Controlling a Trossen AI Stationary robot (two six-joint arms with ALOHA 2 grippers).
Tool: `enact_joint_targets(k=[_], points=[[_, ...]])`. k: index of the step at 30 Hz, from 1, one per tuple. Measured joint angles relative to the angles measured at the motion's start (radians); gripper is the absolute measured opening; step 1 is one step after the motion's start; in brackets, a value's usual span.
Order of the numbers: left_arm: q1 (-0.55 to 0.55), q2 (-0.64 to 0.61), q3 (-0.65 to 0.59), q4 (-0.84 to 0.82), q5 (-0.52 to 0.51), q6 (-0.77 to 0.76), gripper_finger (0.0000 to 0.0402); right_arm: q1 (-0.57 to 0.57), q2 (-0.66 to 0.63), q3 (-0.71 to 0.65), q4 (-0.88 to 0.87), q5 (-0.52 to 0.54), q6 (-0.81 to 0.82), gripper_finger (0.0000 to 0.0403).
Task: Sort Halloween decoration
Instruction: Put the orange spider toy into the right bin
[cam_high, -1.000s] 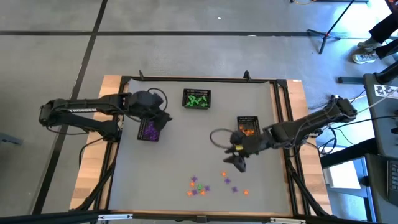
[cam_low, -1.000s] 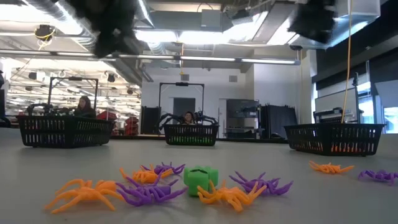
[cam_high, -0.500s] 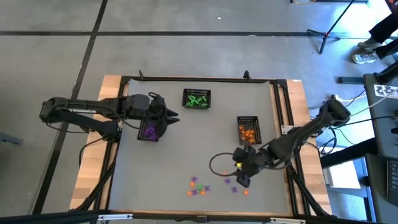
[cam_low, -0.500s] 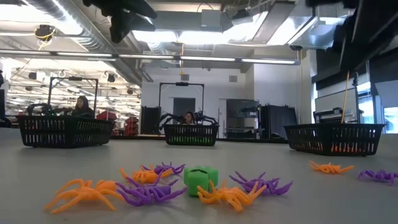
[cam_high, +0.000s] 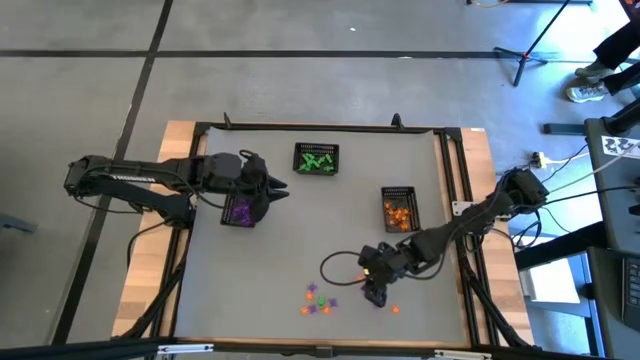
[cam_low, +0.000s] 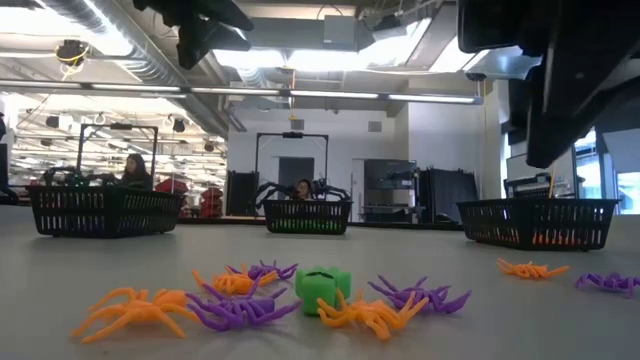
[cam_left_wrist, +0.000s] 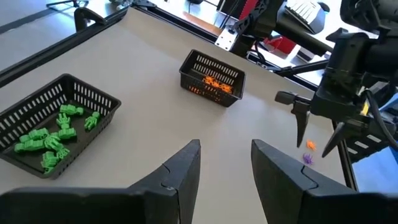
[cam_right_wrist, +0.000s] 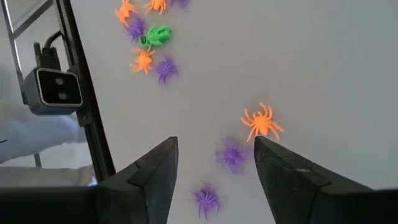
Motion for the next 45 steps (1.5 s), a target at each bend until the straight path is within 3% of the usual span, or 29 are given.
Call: enact_joint_targets(k=[8, 18, 23, 30, 41, 45], points=[[-0.039, 0.000, 0.000, 0.019, 0.000, -0.010, 0.0133, -0.003, 0.000, 0.000, -0.002, 0.068, -0.001, 0.0209], [-0.114, 0.000, 0.000, 0.069, -0.089, -0.001, 0.0133, -0.030, 0.002, 0.000, -0.120, 0.204, -0.036, 0.0209], [-0.135, 0.000, 0.000, 0.069, -0.102, -0.002, 0.0133, -0.022, 0.042, 0.001, -0.052, 0.174, -0.157, 0.0209], [-0.157, 0.000, 0.000, 0.068, -0.132, -0.003, 0.0133, 0.006, 0.142, 0.001, -0.019, 0.106, -0.192, 0.0209], [-0.157, 0.000, 0.000, 0.067, -0.132, -0.007, 0.0133, 0.007, 0.223, 0.005, 0.005, 0.128, -0.184, 0.0209], [-0.157, 0.000, 0.000, 0.066, -0.134, -0.008, 0.0133, 0.007, 0.226, 0.011, -0.002, 0.149, -0.183, 0.0191]])
